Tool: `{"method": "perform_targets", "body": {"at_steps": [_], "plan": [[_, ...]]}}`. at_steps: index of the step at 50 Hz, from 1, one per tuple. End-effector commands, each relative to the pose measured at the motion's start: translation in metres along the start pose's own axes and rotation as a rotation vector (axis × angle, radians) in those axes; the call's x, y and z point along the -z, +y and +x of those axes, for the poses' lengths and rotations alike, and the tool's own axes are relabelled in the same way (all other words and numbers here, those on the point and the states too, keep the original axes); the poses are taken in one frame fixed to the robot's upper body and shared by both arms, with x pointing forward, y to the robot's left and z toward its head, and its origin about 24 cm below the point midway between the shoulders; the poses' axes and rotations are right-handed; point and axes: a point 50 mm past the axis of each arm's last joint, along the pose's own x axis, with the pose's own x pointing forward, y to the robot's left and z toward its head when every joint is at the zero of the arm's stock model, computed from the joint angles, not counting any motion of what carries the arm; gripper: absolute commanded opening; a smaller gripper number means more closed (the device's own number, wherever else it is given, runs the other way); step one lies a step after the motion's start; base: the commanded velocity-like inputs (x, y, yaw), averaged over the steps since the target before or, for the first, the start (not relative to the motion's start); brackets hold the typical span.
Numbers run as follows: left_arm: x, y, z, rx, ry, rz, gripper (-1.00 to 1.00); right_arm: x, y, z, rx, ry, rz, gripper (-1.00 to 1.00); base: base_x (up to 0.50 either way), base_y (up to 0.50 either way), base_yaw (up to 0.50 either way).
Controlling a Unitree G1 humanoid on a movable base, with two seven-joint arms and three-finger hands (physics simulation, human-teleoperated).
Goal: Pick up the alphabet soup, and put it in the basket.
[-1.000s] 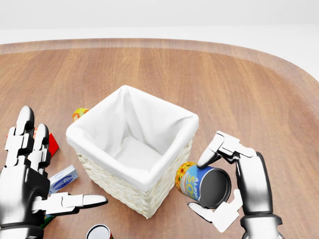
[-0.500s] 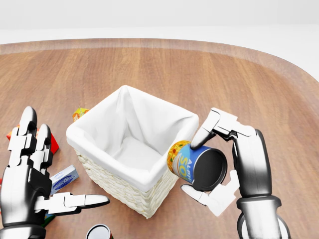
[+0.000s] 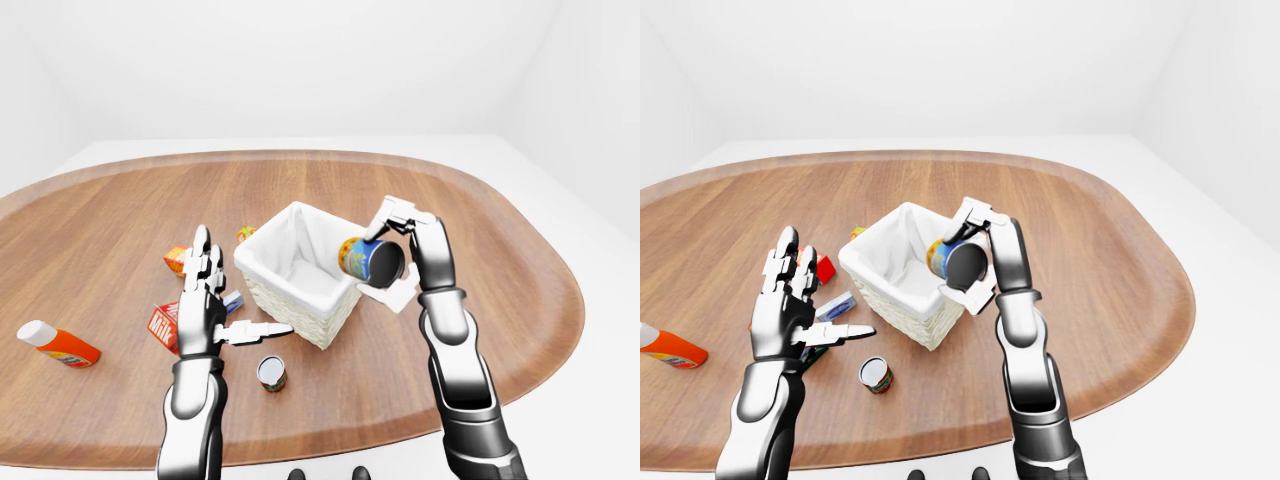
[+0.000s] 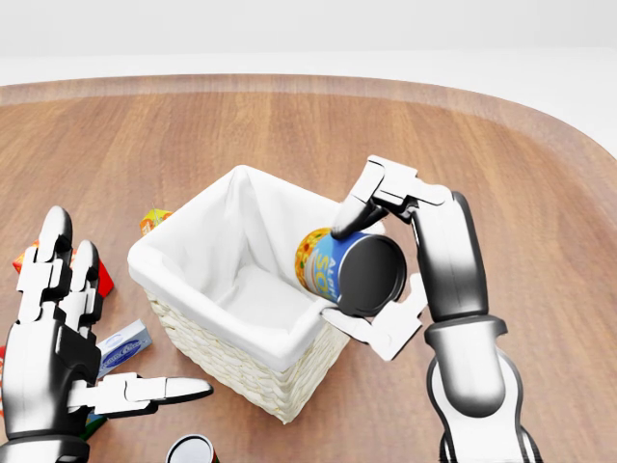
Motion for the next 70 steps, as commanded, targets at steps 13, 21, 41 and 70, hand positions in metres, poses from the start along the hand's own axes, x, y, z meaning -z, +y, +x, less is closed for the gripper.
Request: {"method": "perform_targets", "body": {"at_steps": [13,21,41,70], "plan": [[0.000,0.000,0.000,0.000,0.000,-0.003,1.00,0.001,0.019,0.037,-0.017,-0.002,0.019,-1.00,0.00,0.00,0.00],[-0.001,0.000,0.000,0.000,0.001,-0.003,1.00,0.004,0.032,0.048,-0.056,0.026,0.014,-1.00,0.00,0.00,0.00],[-0.001,0.001,0.000,-0.004,-0.001,-0.005,1.00,0.023,0.069,0.064,-0.152,0.079,-0.008,-1.00,0.00,0.00,0.00],[0.001,0.000,0.001,-0.001,0.006,-0.003,1.00,0.033,0.088,0.097,-0.212,0.134,-0.171,-1.00,0.00,0.00,0.00]]}}
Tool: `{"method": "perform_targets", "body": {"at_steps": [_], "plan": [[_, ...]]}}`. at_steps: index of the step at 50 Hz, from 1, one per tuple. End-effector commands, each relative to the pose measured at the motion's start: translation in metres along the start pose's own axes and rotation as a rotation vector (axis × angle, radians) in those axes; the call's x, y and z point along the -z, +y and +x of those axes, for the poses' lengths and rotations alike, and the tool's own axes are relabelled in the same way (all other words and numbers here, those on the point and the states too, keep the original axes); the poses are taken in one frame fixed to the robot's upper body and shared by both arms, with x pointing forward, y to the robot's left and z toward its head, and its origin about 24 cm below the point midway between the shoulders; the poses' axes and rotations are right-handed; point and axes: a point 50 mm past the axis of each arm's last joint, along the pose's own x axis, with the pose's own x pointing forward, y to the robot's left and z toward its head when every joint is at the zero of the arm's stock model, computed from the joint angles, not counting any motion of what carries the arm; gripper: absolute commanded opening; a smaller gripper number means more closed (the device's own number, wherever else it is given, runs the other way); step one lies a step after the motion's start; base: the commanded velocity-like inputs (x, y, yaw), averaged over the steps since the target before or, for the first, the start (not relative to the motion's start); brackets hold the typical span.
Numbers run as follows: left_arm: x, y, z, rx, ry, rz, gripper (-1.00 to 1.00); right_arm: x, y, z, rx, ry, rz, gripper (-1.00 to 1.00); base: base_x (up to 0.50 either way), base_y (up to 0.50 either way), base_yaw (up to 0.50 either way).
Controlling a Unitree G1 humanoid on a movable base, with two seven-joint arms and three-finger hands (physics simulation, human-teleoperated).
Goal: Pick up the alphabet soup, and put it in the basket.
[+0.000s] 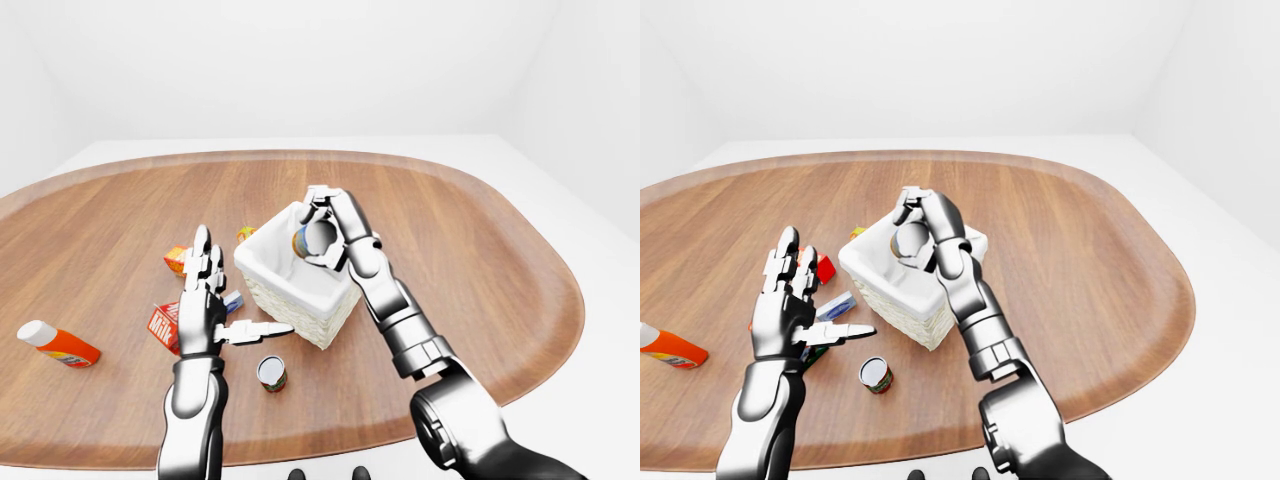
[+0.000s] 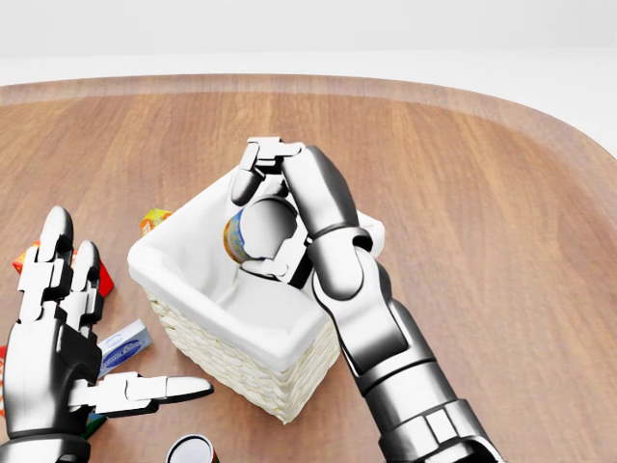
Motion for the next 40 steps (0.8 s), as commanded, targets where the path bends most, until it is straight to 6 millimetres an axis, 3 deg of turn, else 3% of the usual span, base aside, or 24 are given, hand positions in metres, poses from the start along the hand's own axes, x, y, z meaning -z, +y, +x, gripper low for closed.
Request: {"method": "perform_targets", "body": {"at_steps": [1,27,40], "plan": [[0.001,0.000,0.000,0.001,0.002,0.001,1.00,-0.004,0.000,0.014,-0.002,0.017,-0.065,-1.00,0.00,0.00,0.00],[0.000,0.000,0.000,0.001,-0.001,0.004,1.00,0.018,0.018,0.007,-0.143,0.133,-0.194,-1.00,0.00,0.00,0.00],[0.001,0.000,0.000,0.001,0.000,0.004,1.00,0.019,0.022,0.005,-0.158,0.130,-0.197,-1.00,0.00,0.00,0.00]]}}
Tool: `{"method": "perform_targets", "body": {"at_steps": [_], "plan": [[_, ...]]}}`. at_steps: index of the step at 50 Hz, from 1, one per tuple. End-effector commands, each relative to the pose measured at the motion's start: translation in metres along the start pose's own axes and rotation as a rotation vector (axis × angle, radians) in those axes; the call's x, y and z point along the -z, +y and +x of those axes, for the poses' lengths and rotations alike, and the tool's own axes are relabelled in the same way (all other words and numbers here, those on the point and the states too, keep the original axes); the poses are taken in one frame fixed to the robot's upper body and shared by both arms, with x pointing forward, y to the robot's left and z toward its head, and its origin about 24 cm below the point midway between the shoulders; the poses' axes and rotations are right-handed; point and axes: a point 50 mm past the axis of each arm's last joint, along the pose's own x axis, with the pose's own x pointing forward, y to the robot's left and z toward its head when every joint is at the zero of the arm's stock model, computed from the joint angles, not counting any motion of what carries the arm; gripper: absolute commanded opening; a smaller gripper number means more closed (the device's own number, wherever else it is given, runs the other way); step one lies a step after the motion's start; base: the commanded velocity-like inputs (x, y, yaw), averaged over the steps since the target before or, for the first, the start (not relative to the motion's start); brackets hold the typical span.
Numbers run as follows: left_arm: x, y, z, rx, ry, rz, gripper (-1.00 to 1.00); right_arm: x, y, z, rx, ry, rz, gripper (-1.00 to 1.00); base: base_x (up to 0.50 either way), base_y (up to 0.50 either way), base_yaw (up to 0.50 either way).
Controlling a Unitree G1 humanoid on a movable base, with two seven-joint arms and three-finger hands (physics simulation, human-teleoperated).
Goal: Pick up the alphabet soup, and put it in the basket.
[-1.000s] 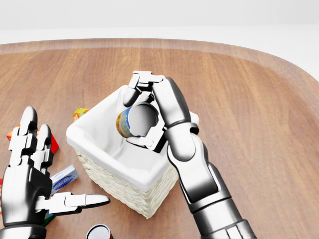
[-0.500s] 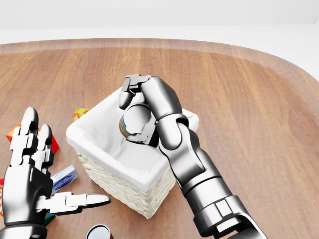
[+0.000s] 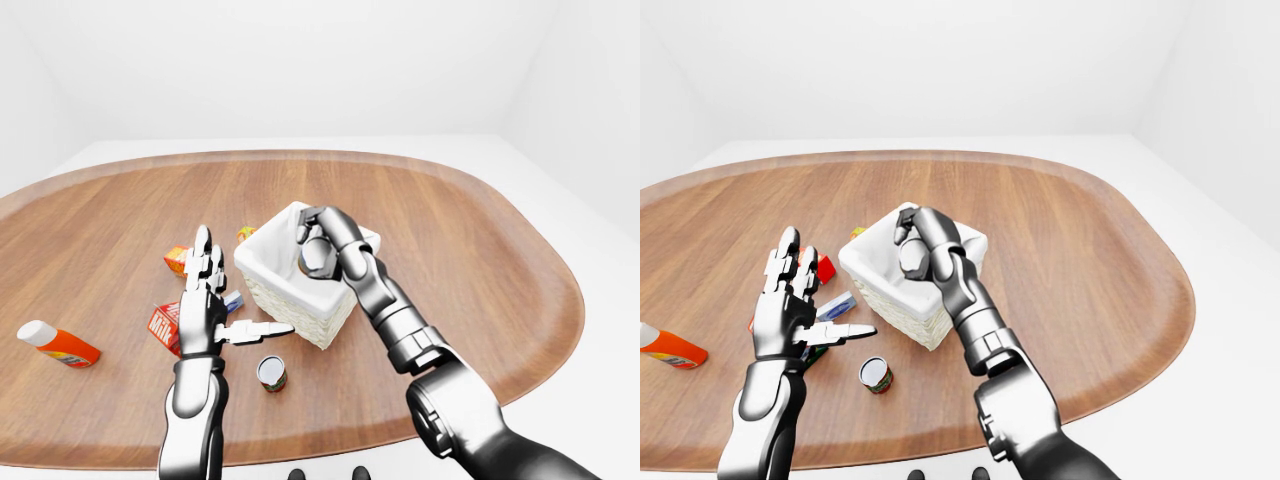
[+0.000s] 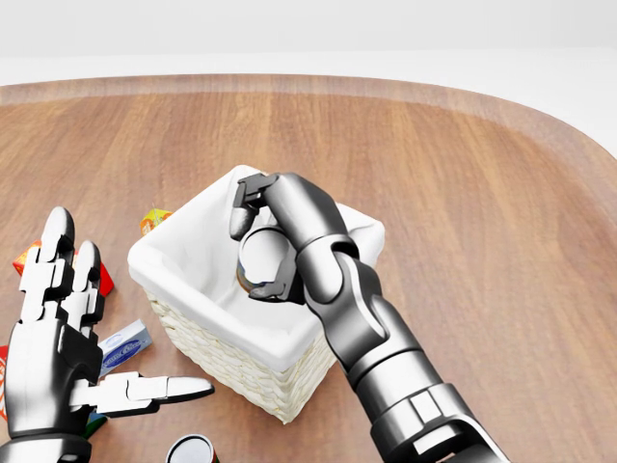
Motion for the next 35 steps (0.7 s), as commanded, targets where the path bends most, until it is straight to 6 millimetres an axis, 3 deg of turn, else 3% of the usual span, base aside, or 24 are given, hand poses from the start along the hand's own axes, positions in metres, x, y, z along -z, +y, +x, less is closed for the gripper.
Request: {"method": "perform_targets", "body": {"at_steps": [1,32,33,34,35], "plan": [[0.0003,0.0003,-0.0001,0.000,0.001,0.001,1.00,-0.0018,0.0012,0.0007,0.006,-0.006,0.008,-1.00,0.00,0.00,0.00],[0.0005,-0.0008,-0.0010,0.002,0.002,0.002,1.00,-0.0009,-0.0037,0.0037,0.027,0.005,-0.029,-1.00,0.00,0.00,0.00],[0.0007,-0.0009,-0.0011,0.002,0.003,0.002,1.00,-0.0004,-0.0037,0.0037,0.027,0.007,-0.030,-0.91,0.00,0.00,0.00],[0.0010,-0.0011,-0.0012,0.003,0.004,0.002,1.00,0.0003,-0.0037,0.0035,0.027,0.009,-0.030,-0.57,0.00,0.00,0.00],[0.0010,-0.0011,-0.0012,0.003,0.004,0.002,1.00,0.0003,-0.0037,0.0035,0.027,0.009,-0.030,-0.57,0.00,0.00,0.00]]}}
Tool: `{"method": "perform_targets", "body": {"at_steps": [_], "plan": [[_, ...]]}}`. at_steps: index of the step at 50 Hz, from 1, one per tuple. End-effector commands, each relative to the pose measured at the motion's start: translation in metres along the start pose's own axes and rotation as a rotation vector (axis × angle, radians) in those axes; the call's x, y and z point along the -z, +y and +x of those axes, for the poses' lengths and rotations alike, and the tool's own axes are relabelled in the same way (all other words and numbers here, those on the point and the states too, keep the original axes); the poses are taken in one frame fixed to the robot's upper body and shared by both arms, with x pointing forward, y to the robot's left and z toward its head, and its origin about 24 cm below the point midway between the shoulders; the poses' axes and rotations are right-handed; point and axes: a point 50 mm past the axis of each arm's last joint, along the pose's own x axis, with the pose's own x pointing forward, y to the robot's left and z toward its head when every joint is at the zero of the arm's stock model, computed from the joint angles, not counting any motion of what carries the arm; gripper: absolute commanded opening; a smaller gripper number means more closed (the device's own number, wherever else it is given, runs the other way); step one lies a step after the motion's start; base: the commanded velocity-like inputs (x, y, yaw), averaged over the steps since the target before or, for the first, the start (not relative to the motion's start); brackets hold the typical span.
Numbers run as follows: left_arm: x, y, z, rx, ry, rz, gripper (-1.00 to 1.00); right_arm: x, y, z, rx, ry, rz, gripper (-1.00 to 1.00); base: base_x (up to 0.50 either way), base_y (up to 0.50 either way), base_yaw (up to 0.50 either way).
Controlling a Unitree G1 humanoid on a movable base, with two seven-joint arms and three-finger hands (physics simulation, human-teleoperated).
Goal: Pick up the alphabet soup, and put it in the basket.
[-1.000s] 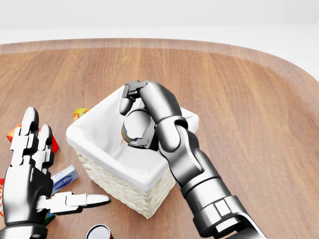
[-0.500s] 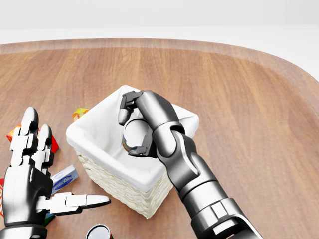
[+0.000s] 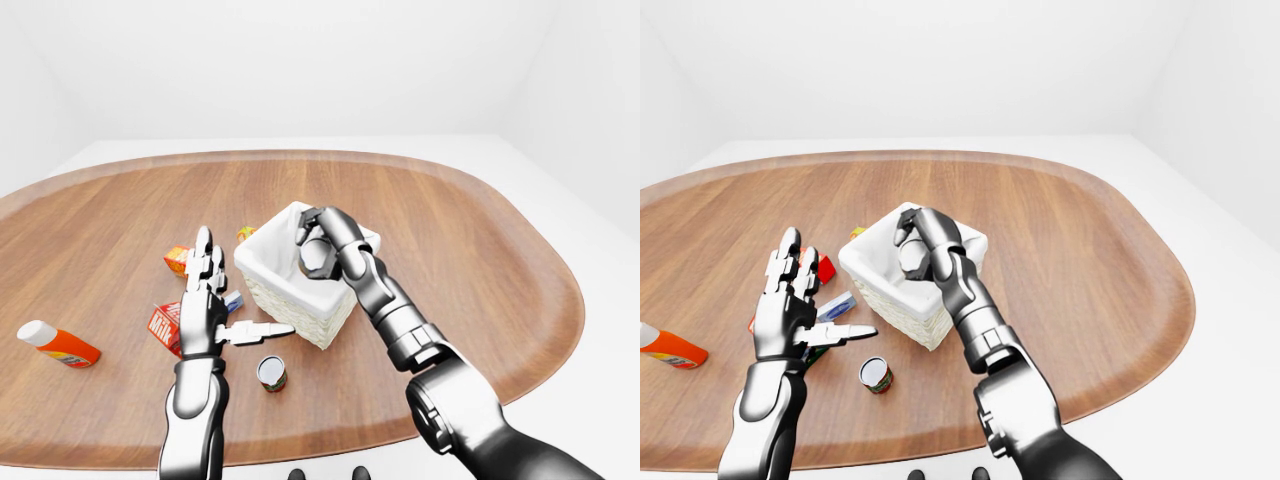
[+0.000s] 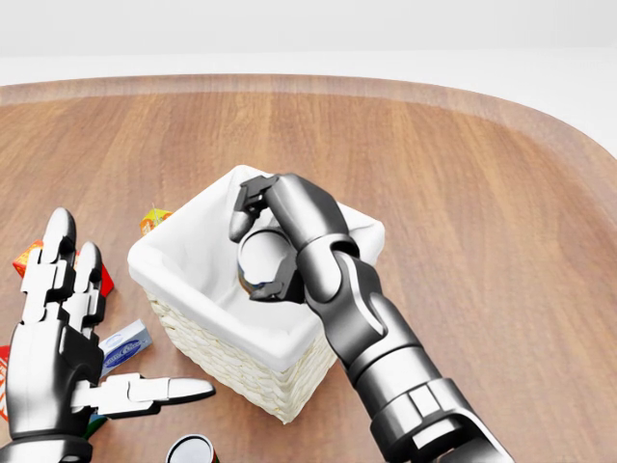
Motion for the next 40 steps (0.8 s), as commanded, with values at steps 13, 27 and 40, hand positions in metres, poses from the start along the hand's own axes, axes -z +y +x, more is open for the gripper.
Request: {"method": "perform_targets", "body": {"at_steps": [13,27,40], "plan": [[0.0006,-0.0004,0.0004,0.000,0.001,0.001,1.00,-0.0017,-0.0011,0.0005,0.012,-0.005,-0.003,1.00,0.00,0.00,0.00],[0.0016,0.0001,0.0008,0.000,0.002,0.002,1.00,-0.0027,0.0007,-0.0005,0.007,-0.010,-0.004,1.00,0.00,0.00,0.00],[0.0019,-0.0003,0.0004,0.000,0.003,0.004,1.00,-0.0029,0.0008,-0.0004,0.007,-0.013,-0.005,1.00,0.00,0.00,0.00]]}}
